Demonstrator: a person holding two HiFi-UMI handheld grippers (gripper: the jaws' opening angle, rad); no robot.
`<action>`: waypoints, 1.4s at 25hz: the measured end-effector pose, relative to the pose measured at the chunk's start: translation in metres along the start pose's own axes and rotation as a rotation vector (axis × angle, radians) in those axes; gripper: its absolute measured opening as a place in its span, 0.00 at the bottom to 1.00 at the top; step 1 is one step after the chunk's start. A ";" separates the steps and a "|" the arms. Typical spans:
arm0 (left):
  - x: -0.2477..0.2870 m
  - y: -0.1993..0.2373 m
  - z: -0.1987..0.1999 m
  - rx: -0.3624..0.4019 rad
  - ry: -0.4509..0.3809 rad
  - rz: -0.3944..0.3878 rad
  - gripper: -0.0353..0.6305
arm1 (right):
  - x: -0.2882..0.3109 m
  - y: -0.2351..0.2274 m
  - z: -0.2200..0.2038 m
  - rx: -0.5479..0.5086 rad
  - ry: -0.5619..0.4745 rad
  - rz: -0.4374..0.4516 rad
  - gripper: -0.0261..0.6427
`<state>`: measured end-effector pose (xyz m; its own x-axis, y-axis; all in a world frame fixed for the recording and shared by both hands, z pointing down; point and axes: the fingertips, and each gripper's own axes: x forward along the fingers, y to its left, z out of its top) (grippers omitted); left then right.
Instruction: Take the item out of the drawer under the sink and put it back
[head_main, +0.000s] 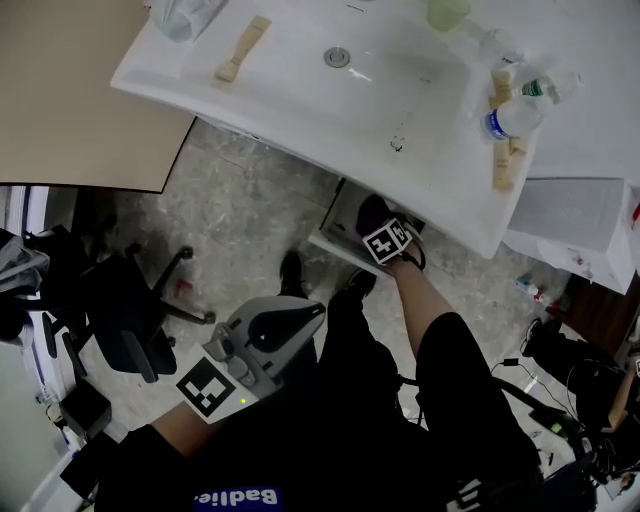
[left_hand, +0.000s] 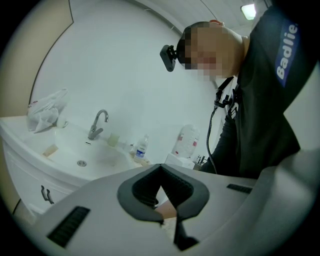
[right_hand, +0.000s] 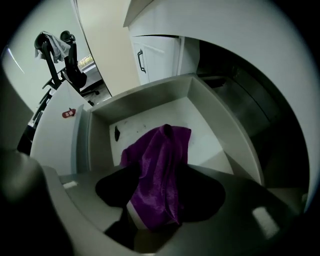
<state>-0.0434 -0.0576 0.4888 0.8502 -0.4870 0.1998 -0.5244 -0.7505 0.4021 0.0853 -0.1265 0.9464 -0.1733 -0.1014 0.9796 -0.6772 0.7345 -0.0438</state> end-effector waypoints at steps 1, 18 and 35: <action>0.000 -0.001 -0.001 0.003 0.003 -0.002 0.04 | 0.002 0.000 0.001 -0.007 -0.005 0.001 0.37; 0.016 -0.035 -0.002 0.009 0.035 -0.054 0.04 | -0.029 0.005 -0.005 -0.024 -0.030 0.007 0.16; 0.020 -0.096 0.059 0.099 -0.036 -0.163 0.04 | -0.233 0.037 0.022 0.188 -0.432 -0.001 0.14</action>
<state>0.0215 -0.0211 0.4017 0.9230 -0.3697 0.1067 -0.3834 -0.8600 0.3366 0.0850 -0.0900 0.7125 -0.4275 -0.4008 0.8103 -0.7882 0.6043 -0.1170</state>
